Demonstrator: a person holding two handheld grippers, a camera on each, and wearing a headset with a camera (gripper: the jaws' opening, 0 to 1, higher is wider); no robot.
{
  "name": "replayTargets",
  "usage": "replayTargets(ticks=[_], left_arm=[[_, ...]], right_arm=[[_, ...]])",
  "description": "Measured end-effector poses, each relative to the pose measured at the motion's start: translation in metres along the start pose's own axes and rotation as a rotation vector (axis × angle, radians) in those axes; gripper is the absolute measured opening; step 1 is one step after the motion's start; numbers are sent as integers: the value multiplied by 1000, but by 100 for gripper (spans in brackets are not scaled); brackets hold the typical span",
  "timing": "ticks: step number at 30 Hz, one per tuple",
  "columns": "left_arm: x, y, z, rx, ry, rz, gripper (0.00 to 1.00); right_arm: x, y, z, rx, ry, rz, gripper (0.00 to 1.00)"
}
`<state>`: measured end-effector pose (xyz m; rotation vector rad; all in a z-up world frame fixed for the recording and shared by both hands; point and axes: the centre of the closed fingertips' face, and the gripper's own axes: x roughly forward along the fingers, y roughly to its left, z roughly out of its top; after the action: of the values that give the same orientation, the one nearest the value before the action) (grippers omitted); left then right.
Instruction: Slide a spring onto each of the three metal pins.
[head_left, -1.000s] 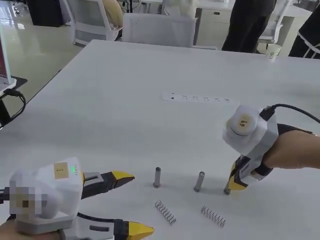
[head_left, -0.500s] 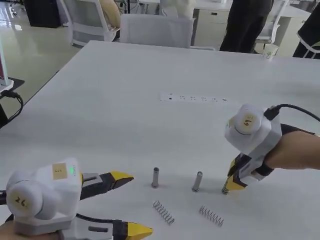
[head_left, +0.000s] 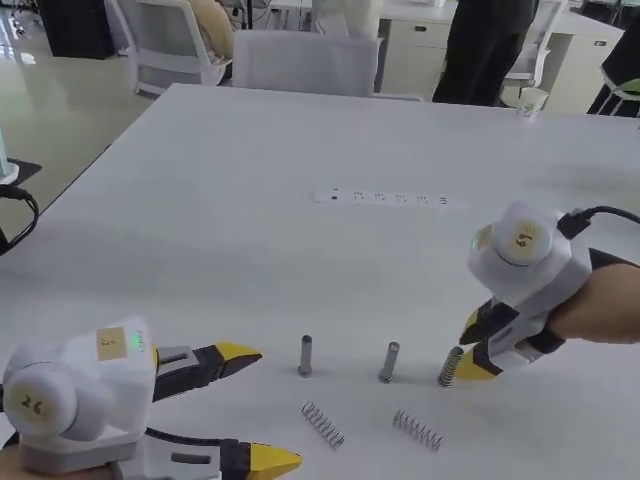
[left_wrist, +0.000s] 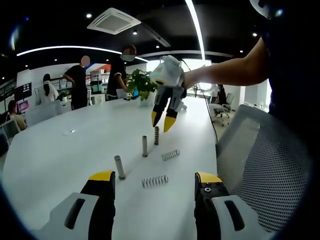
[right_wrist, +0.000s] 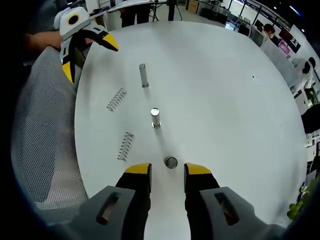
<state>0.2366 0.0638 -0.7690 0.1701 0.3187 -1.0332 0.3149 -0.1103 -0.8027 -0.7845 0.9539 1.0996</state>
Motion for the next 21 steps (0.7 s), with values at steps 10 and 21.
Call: replayTargets(ticks=[10, 21], left_arm=[[-1, 0, 1, -4, -3, 6, 60], [-2, 2, 3, -7, -9, 14, 60]], right_arm=[[-7, 8, -6, 29, -82, -28, 27], [-17, 20, -7, 82, -192, -47, 29]])
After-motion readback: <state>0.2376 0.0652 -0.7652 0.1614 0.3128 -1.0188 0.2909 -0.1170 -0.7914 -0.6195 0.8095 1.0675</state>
